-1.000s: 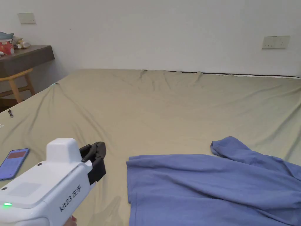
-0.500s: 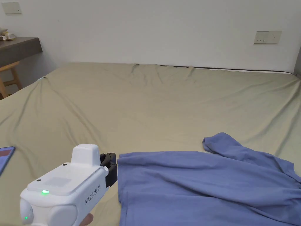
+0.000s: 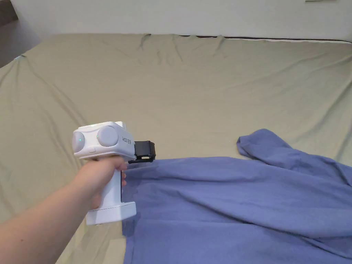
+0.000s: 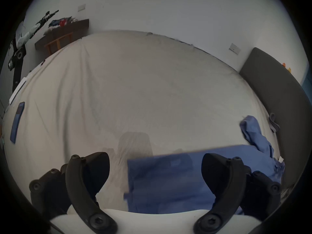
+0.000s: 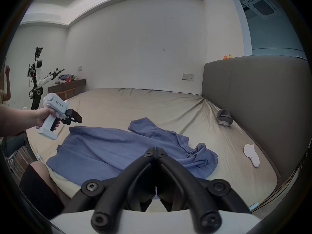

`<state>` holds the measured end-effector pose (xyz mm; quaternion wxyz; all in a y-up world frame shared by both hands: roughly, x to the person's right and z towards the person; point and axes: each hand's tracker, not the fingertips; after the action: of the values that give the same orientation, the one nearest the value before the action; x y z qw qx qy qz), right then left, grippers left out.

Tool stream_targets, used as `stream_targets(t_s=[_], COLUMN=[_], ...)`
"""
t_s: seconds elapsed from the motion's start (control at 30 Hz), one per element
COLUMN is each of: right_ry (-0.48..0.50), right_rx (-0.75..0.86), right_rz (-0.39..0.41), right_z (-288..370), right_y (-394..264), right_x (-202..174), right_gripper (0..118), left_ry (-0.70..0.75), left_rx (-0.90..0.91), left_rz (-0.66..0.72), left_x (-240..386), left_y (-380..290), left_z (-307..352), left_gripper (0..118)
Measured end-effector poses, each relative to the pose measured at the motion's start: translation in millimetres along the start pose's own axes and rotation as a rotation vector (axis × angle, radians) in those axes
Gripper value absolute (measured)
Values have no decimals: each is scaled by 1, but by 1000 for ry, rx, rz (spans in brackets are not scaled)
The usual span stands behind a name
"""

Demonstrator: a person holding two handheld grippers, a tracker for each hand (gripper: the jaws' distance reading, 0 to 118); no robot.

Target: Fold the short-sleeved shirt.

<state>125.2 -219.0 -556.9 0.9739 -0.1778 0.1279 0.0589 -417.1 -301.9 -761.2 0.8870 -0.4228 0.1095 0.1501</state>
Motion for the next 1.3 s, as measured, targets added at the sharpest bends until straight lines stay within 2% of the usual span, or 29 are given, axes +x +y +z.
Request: stream_targets(t_s=[0.13,0.17,0.2,0.23,0.3,0.33,0.37,0.47,0.57,0.63,0.77,0.8,0.83,0.87,0.9,0.93,0.97,1.07,1.1,1.17,1.23,1.3], right_ry=[-14,-20,-25,-30,-29,-27,-25,-35,-94,-147,-225,-239,-222,-247,-273,-283,-282,-287,-269,-283,-282,-218], right_rx=[-6,-5,-4,-4,-6,-9,-13,-21,-78,-135,-236,-239,-248,-278,-283,-281,-283,-317,-342,-371,-420,-445], right_rz=[-12,-12,-13,-15,-26,-34,-42,-54,-52,-81,-316,-349,-302,-240,-216,-226,-244,-459,-493,-490,-530,-543], right_z=[0,-1,-1,-1,0,0,0,0,-3,-5,-25,-32,-42,-51,-64,-75,-85,-124,-138,-164,-185,-195], right_y=[0,0,1,5,5,5,4,2,0,2,-5,-8,-11,-15,-19,-22,-25,-34,-38,-45,-53,-58], right_x=[5,6,7,2,3,4,1,5,10,19,67,80,90,98,112,123,134,171,181,192,195,185], right_gripper=[0,0,0,0,0,0,0,0,0,0,0,1,7,30,50,62,64,64,64,64,64,64], left_ry=[26,55,139,94,28,21,16,7,-41,-81,-104,-123,-140,-137,-127,-114,-99,-76,-69,-57,-55,-52], left_rx=[-90,-96,-34,25,56,56,39,135,251,331,465,448,454,464,472,479,486,479,472,460,439,427], left_rz=[-93,-131,-213,-234,-239,-283,-334,-413,-359,-312,-296,-278,-238,-213,-219,-224,-227,-216,-209,-206,-207,-214], left_x=[12,23,35,44,50,59,65,76,76,72,63,57,52,47,42,38,25,11,14,10,11,11], left_y=[-16,-27,-37,-45,-53,-58,-66,-86,-92,-91,-79,-71,-63,-59,-56,-54,-45,-40,-42,-42,-45,-47], left_z=[-28,-24,-15,-9,-5,-2,0,18,48,75,128,137,148,155,162,167,160,163,161,159,157,155], left_gripper=[106,100,99,93,46,20,4,4,4,4,3,3,3,3,3,3,3,3,3,3,3,3])
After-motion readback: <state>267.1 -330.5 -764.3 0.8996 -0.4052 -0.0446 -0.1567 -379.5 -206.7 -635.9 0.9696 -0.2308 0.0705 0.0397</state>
